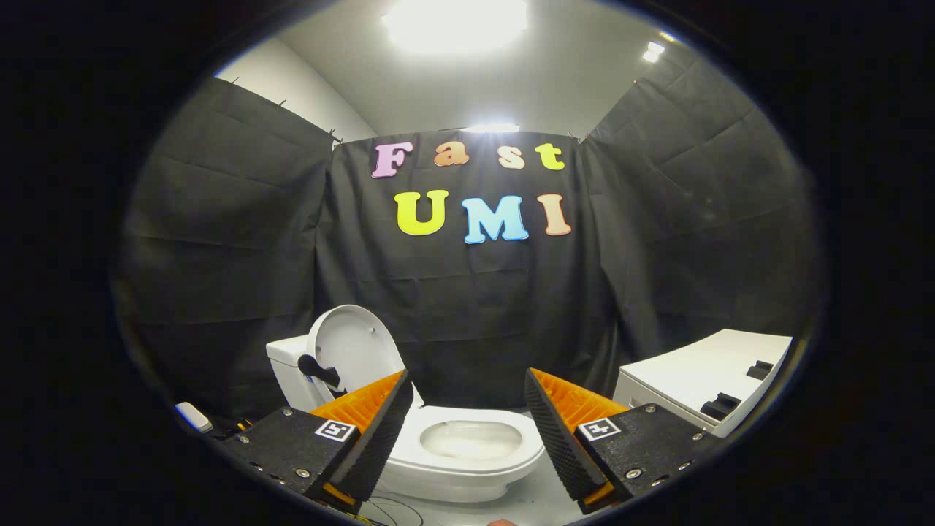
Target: Open the toilet lid.
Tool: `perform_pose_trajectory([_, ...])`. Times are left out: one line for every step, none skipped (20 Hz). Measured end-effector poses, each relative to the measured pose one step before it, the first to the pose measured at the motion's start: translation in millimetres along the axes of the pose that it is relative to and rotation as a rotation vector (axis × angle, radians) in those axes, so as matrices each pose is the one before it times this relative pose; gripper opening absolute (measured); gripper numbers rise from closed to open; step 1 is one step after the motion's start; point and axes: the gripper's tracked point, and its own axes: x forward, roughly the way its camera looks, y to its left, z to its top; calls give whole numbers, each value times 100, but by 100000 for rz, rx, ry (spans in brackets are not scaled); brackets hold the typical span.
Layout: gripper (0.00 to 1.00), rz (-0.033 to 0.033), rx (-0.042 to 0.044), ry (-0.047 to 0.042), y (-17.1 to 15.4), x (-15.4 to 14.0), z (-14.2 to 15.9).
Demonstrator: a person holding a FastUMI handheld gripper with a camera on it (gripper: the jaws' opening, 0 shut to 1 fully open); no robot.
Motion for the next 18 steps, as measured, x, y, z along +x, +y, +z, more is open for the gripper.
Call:
perform_pose_trajectory([95,312,-260,577,84,-26,-225])
perform_pose_trajectory([95,-369,-1114,403,1,0,-163])
perform_pose_trajectory([95,-277,-873,264,-123,21,-132])
perform_pose_trajectory([95,-13,-52,75,13,20,-22])
perform_pose_trajectory([95,46,93,-399,65,38,64])
perform_pose_trajectory([95,-60,-99,-258,38,57,85])
perform_pose_trajectory([95,-103,-681,-643,90,62,167])
perform_pose_trajectory([95,-390,-740,-616,-156,26,109])
perform_pose_trajectory([95,51,-624,-291,62,54,32])
perform_pose_trajectory([95,133,-242,221,105,146,-138])
perform_pose_trajectory([95,272,107,552,37,48,-216])
perform_pose_trajectory([95,181,195,369,78,47,-107])
perform_pose_trajectory([95,-208,-136,-154,-85,-91,107])
perform_pose_trajectory([95,-364,-318,-378,-169,88,191])
perform_pose_trajectory([95,-175,-215,-447,-134,-35,151])
perform_pose_trajectory([95,-35,-173,-435,-74,15,68])
perform_pose_trajectory([95,-276,-331,-285,-132,11,134])
perform_pose_trajectory([95,-340,-399,-341,-187,32,76])
